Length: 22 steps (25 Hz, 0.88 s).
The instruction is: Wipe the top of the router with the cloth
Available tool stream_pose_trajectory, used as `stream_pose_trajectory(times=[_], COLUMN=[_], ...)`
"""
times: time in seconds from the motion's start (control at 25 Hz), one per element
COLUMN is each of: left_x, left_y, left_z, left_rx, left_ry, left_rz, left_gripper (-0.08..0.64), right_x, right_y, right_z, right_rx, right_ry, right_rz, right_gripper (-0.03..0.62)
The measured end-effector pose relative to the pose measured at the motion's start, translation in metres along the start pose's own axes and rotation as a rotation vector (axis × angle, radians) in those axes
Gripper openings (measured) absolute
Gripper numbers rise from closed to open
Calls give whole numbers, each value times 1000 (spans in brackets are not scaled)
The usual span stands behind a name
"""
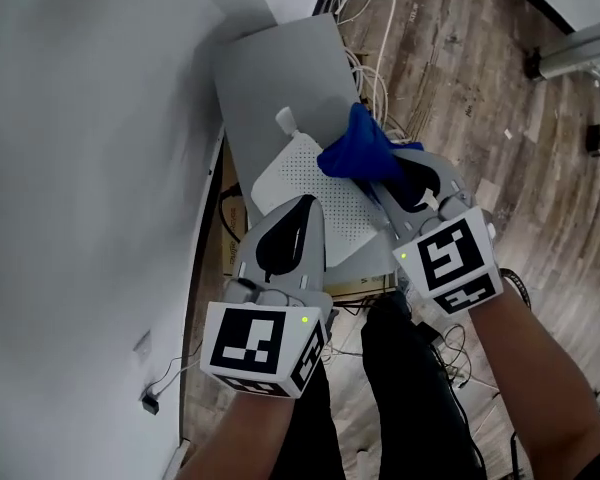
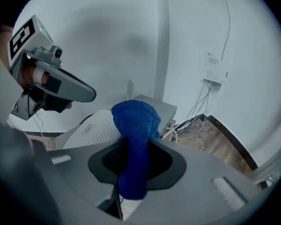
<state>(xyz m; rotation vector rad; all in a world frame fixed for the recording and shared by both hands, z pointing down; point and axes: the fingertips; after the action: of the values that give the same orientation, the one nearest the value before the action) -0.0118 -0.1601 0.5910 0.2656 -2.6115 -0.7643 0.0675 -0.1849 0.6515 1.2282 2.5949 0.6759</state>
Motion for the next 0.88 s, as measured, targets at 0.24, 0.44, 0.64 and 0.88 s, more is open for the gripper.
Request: stream_pose_trajectory(times=[0.24,0.44,0.64,0.88], left_x=[18,44,66,78], left_y=[-11,-14,-16,-6], left_z=[8,27,42,61], left_rx=[-44,-56,-61,-44], left_ry=[2,-10,-24,10], left_rz=[72,88,108,88], left_gripper=[1,1,1,1], right_x=[2,17,33,61], right_y=[-35,-60,-75,-88], right_z=[-18,-28,-27,-34], right_rx=[32,58,71,107], right_ry=[-31,-46,-56,-47], right_rz=[127,179,176,214], right_gripper=[115,115,115,115])
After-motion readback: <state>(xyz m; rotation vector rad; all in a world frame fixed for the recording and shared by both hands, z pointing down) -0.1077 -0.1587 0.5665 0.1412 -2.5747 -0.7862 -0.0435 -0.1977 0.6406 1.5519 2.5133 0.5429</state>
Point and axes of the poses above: the fingertips, and each gripper's own axes: z backward along the fingers, x to its left, y out of its underside, and after that the axes turned 15 degrees about x, right-handed
